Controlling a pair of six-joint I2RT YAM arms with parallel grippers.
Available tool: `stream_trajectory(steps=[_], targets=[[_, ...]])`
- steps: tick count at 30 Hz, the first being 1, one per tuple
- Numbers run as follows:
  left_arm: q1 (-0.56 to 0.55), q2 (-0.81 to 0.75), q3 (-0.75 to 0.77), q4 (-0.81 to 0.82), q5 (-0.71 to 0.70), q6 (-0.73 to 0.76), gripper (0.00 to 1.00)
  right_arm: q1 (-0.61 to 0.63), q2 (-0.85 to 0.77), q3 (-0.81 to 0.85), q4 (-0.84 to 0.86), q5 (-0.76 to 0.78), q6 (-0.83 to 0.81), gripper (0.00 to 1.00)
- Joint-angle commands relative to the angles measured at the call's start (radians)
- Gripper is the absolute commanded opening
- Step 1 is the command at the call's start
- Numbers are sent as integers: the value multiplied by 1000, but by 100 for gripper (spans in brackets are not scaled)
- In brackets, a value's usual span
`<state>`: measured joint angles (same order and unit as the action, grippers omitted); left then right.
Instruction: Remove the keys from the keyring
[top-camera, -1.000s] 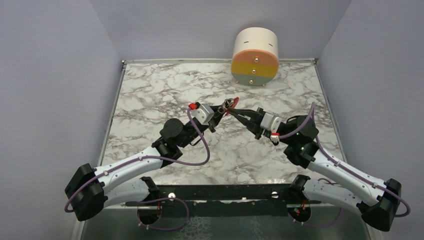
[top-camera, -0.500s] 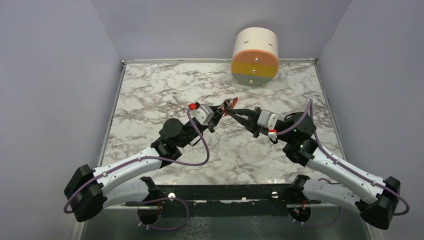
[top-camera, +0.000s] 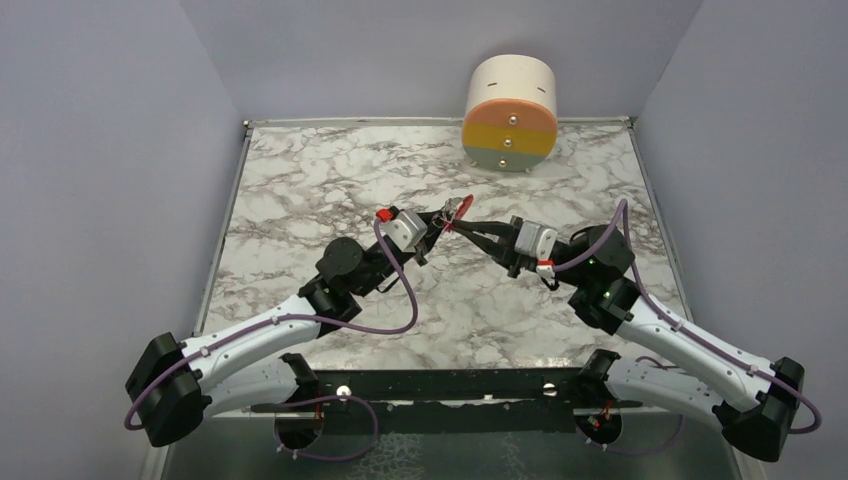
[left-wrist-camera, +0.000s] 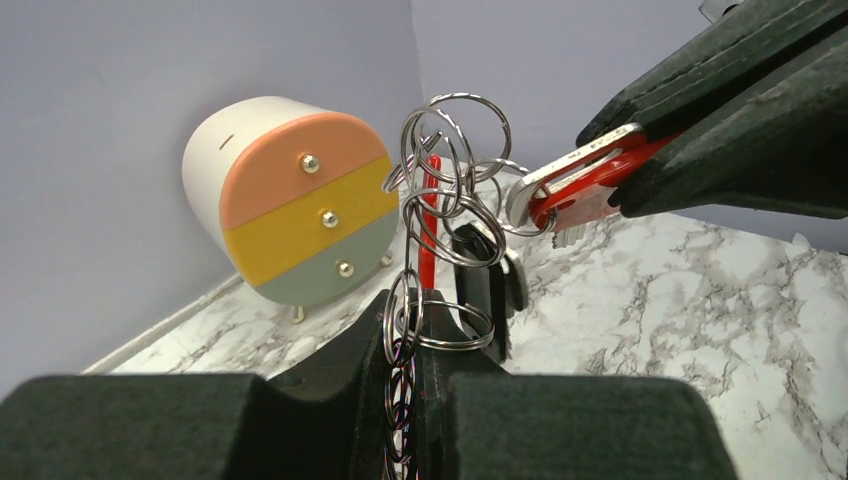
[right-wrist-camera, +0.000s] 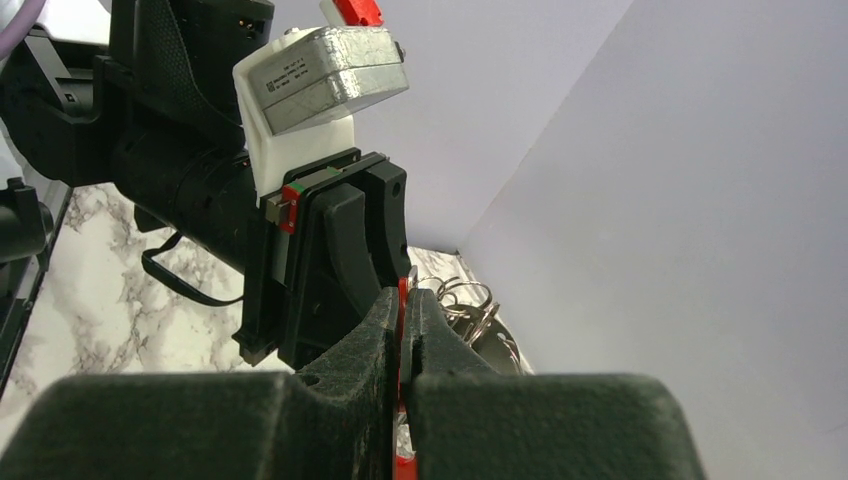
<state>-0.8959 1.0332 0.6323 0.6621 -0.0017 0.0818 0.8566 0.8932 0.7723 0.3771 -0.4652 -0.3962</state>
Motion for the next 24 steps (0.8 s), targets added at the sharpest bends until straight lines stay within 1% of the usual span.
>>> stream_trajectory(steps=[1,9,11,13,15,19,20,22,24], targets=[[21,-32,27,24,-88,12,0,21,-27,-10,-48,-66,36,2],[21,-50,29,30,-83,19,0,21,-6,0,-75,-52,30,2],[21,-55,29,30,-82,20,0,21,3,9,-91,-47,27,4],[21,-60,27,32,-83,24,0,21,15,18,-112,-44,24,7],[20,-63,28,32,-84,28,0,20,30,30,-134,-43,22,13],[21,-68,30,34,-79,36,0,20,49,58,-178,-41,12,20],[21,-68,29,33,-79,38,0,20,47,60,-180,-42,11,23],[20,-70,27,33,-81,41,0,20,37,60,-185,-50,8,34],[21,-73,24,32,-83,40,0,20,24,58,-189,-54,7,36]])
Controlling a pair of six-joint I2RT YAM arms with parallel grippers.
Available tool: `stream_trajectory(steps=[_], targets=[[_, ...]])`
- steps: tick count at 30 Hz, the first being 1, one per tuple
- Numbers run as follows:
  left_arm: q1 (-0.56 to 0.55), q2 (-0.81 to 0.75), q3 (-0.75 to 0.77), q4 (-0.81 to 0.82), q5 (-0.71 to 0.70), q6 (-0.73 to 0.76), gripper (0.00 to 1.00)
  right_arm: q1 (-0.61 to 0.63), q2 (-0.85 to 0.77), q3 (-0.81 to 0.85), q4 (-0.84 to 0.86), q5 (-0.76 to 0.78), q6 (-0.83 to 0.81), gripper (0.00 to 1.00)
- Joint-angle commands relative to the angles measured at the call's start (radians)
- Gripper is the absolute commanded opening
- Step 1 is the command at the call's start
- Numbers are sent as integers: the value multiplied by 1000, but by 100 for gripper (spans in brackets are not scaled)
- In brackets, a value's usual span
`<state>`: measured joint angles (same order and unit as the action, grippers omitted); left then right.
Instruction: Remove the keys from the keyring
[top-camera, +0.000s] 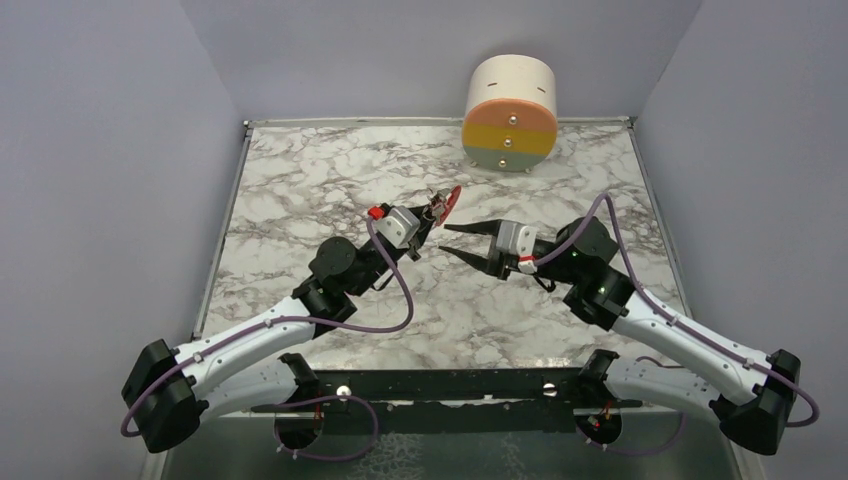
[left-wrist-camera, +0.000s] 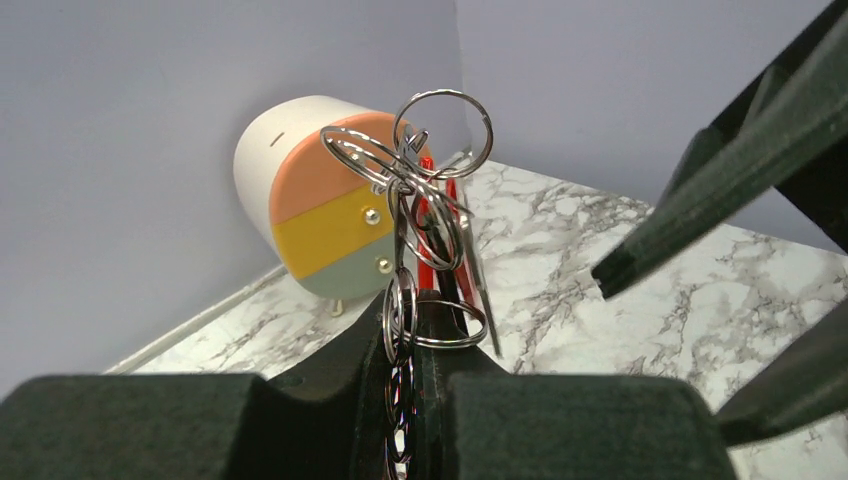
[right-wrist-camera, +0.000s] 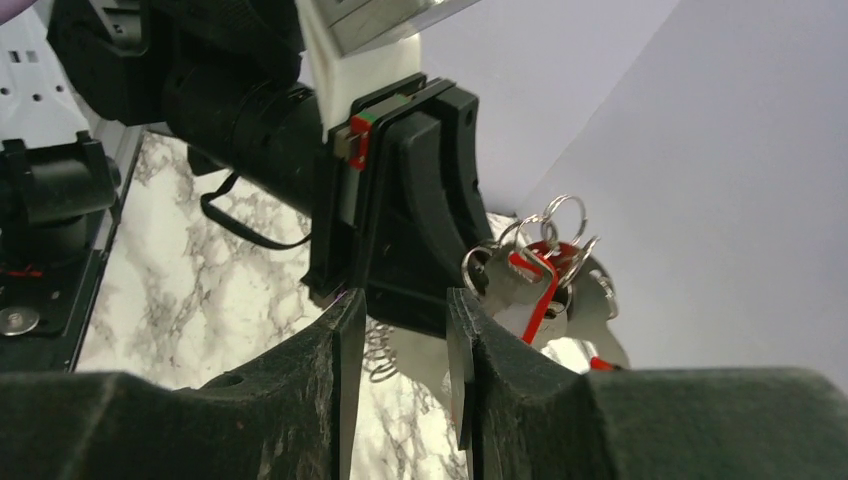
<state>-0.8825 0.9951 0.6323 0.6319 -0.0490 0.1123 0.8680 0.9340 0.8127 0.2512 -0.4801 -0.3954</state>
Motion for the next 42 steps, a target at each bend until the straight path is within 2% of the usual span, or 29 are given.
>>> stream_trajectory(steps=[1,9,14,16,18,21,22,25,27,31,34,36,40,42], targets=[[8,-35,23,62,-36,11,0,9,-25,17,-63,-40,6,36],[7,-40,20,61,-30,13,0,8,-97,1,6,0,25,36],[8,-34,17,60,-1,12,0,9,-93,46,86,123,70,15],[8,-27,17,57,18,13,0,8,-65,101,67,139,79,13],[7,-23,18,53,48,18,0,8,-25,177,12,163,86,13],[5,-17,19,44,98,31,0,9,46,307,-84,264,91,2],[3,-14,20,39,112,38,0,9,68,361,-108,292,94,2],[-5,-3,23,27,145,58,0,8,143,508,-221,345,103,2],[-14,10,29,18,159,82,0,9,222,644,-364,368,106,8],[-26,29,40,-15,195,152,0,8,355,872,-655,439,63,9],[-27,30,48,-61,230,208,0,9,325,822,-669,555,-1,7],[-27,18,48,-99,265,239,0,8,264,733,-635,593,-73,11],[-28,-14,46,-146,302,279,0,8,134,570,-671,535,-274,21],[-28,-26,54,-172,317,287,0,8,20,448,-576,549,-327,21]])
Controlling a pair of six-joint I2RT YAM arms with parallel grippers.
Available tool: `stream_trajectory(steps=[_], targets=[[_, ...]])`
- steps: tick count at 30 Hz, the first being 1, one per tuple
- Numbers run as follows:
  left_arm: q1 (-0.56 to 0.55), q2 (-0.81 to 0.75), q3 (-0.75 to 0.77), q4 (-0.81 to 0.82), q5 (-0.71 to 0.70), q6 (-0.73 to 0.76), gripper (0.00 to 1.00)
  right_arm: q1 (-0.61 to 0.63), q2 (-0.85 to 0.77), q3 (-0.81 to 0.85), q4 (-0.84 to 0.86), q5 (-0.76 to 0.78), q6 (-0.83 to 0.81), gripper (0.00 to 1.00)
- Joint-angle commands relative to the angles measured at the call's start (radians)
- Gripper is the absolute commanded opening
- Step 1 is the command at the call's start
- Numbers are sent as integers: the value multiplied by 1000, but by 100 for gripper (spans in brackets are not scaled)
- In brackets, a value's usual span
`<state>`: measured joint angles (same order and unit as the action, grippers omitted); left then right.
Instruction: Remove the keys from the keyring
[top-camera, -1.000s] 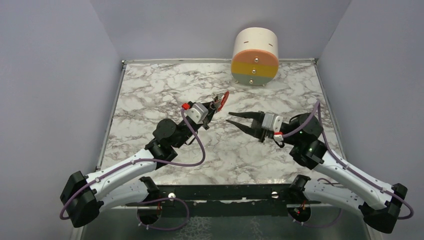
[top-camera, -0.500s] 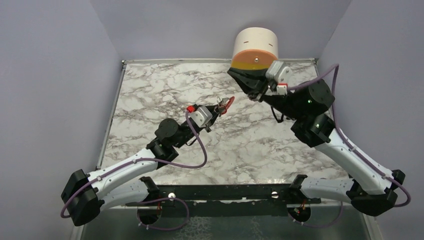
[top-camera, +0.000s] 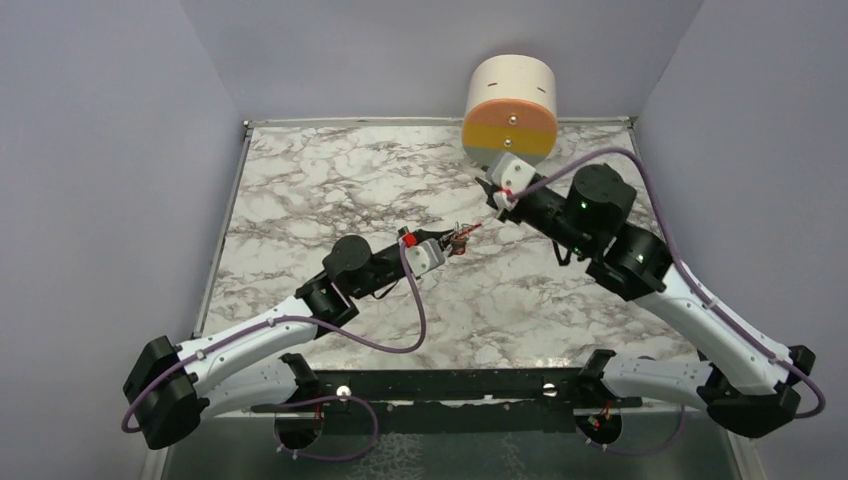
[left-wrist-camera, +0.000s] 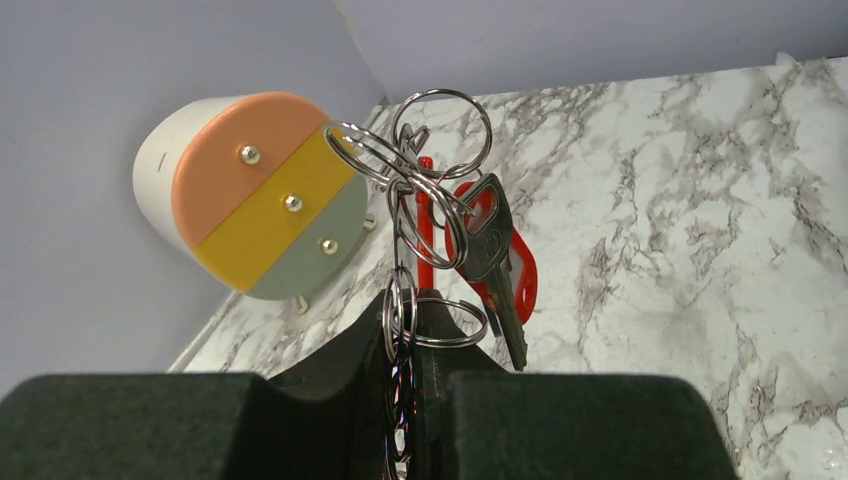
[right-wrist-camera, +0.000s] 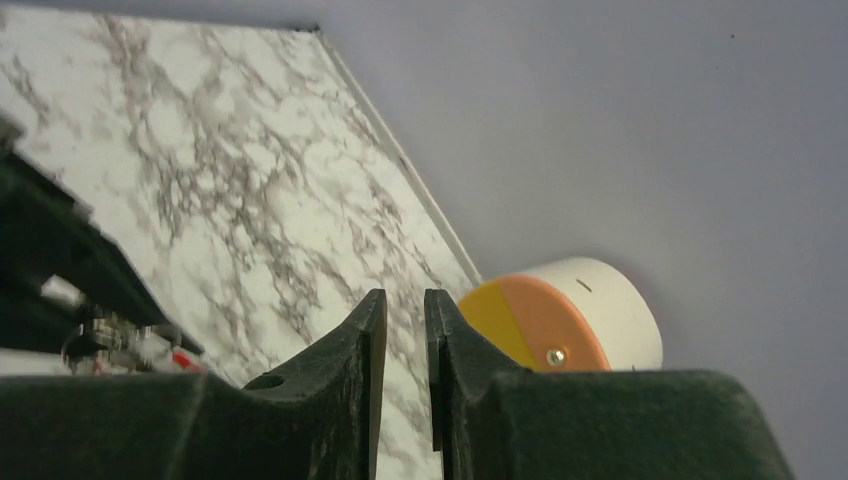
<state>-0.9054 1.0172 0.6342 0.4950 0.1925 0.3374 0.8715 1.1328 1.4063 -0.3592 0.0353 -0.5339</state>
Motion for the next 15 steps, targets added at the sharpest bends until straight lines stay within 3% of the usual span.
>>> stream_trajectory(steps=[1,8,15], targets=[[-6,-56,54,-40,82,61,0,4,-218,-188,74,32,-201,20],[-5,-106,59,-42,188,26,0,5,-328,-218,36,-162,-205,11],[-5,-111,78,-83,283,4,0,4,-178,-97,-188,-373,-221,13]])
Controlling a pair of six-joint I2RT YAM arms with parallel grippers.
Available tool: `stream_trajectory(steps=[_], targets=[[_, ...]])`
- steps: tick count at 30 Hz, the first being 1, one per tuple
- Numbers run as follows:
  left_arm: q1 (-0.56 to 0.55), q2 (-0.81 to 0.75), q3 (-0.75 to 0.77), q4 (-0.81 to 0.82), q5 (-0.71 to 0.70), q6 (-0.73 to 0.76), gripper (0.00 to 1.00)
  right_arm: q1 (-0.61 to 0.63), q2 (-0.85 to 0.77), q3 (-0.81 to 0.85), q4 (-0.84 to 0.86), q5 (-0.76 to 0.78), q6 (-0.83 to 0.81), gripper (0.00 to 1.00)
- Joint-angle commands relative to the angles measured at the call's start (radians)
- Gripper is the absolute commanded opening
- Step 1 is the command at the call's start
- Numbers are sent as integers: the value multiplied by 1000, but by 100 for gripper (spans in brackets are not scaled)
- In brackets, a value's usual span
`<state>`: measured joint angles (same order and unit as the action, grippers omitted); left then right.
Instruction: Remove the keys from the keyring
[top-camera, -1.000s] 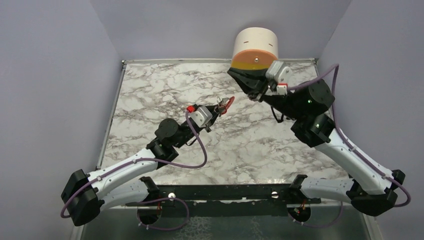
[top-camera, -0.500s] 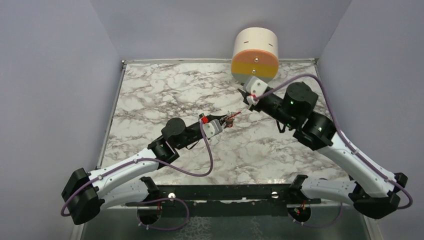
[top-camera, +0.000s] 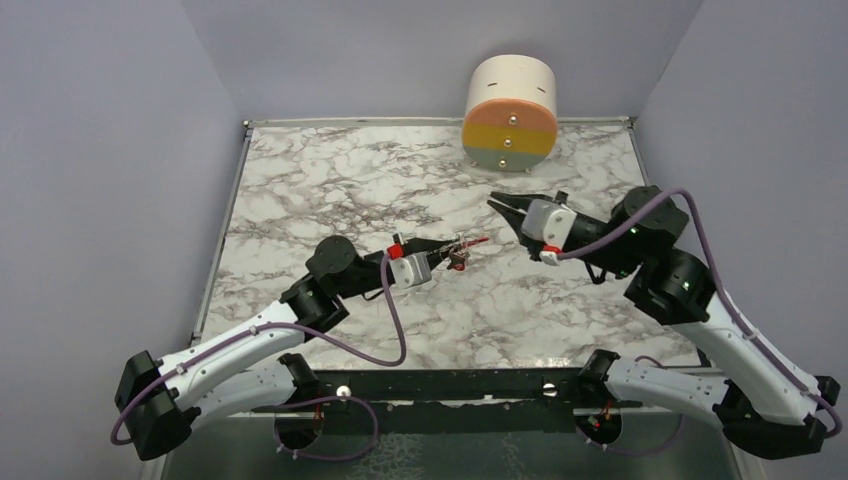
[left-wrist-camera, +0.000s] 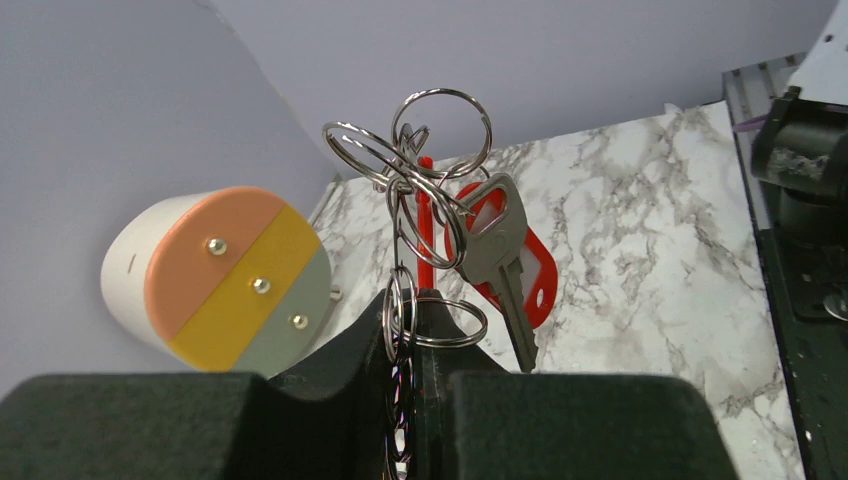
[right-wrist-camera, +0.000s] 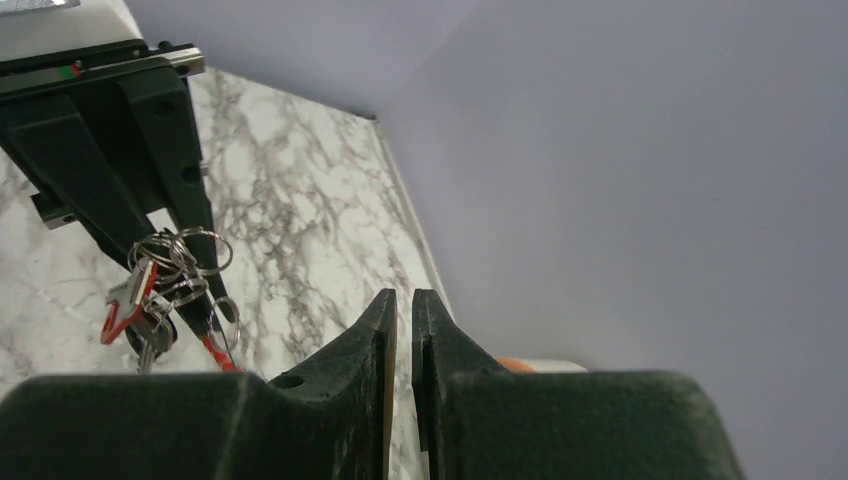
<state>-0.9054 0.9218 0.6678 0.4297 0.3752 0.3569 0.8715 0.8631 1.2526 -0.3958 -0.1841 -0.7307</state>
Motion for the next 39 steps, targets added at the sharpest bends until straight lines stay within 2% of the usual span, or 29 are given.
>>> stream_trajectory(steps=[1,7,20,29,39], targets=[[-5,-11,50,-29,109,-16,0,4,111,71,-179,-173,-29,13],[-5,35,81,-78,135,-19,0,4,180,121,-260,-248,-42,14],[-4,74,123,-155,154,2,0,4,98,120,-266,-247,-58,14],[-6,95,155,-190,174,13,0,4,138,173,-374,-310,-74,23],[-4,107,175,-232,180,37,0,4,157,190,-421,-326,-82,23]])
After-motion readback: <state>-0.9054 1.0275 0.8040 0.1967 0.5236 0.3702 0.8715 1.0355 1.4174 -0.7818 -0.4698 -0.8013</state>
